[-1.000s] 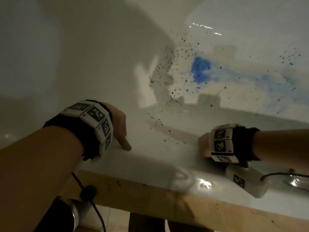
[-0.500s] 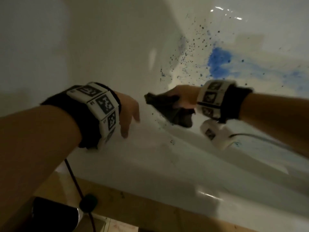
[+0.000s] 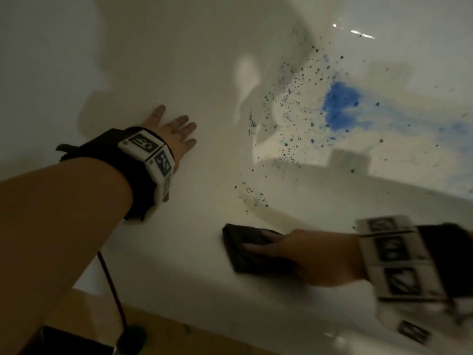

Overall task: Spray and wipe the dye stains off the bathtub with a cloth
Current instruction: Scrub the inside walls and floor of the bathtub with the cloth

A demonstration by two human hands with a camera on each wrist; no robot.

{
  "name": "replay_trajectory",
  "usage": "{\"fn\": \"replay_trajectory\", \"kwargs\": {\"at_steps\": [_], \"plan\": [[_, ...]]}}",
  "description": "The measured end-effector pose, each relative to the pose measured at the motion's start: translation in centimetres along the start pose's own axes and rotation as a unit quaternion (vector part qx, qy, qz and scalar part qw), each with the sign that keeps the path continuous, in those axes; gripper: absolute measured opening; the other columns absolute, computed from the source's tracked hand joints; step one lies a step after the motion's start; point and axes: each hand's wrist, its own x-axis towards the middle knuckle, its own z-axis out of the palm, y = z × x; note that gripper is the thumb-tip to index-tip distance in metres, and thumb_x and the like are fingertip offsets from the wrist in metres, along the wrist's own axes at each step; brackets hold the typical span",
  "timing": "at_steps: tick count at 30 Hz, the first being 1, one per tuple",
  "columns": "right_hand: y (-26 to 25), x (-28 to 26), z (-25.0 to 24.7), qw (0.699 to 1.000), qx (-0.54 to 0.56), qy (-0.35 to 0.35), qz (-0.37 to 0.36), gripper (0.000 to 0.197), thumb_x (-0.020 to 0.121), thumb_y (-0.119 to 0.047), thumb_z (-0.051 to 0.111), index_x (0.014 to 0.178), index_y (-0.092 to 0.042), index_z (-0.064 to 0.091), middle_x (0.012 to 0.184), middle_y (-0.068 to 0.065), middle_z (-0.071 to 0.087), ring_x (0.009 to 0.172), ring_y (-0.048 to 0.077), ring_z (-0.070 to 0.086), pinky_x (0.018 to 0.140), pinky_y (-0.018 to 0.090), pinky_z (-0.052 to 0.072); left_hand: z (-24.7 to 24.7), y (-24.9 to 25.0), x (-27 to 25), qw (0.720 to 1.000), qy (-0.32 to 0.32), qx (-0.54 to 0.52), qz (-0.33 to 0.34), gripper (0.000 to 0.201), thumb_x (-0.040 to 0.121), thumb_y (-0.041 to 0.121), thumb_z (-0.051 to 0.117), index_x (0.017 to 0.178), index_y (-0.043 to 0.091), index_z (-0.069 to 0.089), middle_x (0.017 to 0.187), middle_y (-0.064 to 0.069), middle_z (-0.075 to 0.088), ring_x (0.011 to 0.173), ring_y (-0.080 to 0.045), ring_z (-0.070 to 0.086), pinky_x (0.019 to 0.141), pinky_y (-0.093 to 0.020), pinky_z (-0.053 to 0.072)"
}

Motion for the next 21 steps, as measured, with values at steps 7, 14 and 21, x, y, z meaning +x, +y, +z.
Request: {"fn": "replay_trajectory", "kwargs": {"at_steps": [7,14,21], "plan": [[0.5,9.8,-2.8,0.994,-0.066,0.049,0.070,0.079,0.095,-0.011,0.046,0.147,-0.034,-0.009,0.155,0.017,-0.007,0.130,0.039,0.037,0.107,0.043,0.035,-0.4,0.5,1.0,0.999,0.000,0.005,0.036,0.090,0.089,0.055,0.043,0.149,0.017,-0.012,0.153,-0.007,-0.025,0.143,-0.024,-0.017,0.111,-0.060,-0.006],[4.9,12.0,-4.4,0.981,-0.101,0.082,0.143,0.058,0.100,-0.033,0.033,0.149,-0.024,0.004,0.154,0.019,0.010,0.135,0.039,0.027,0.110,0.046,0.028,-0.7,0.5,0.7,0.999,-0.003,0.003,0.032,0.085,0.091,0.047,0.042,0.149,0.016,-0.013,0.153,-0.006,-0.026,0.143,-0.025,-0.019,0.110,-0.061,-0.008],[9.2,5.8,-4.6,0.973,0.004,0.168,0.160,0.066,0.095,-0.010,0.046,0.148,-0.031,0.014,0.136,0.007,0.046,0.108,0.023,0.054,0.094,0.030,0.043,-1.2,0.9,0.7,0.999,-0.015,-0.011,0.029,0.090,0.089,0.051,0.045,0.149,0.017,-0.014,0.153,-0.005,-0.026,0.142,-0.026,-0.020,0.109,-0.064,-0.008]]}}
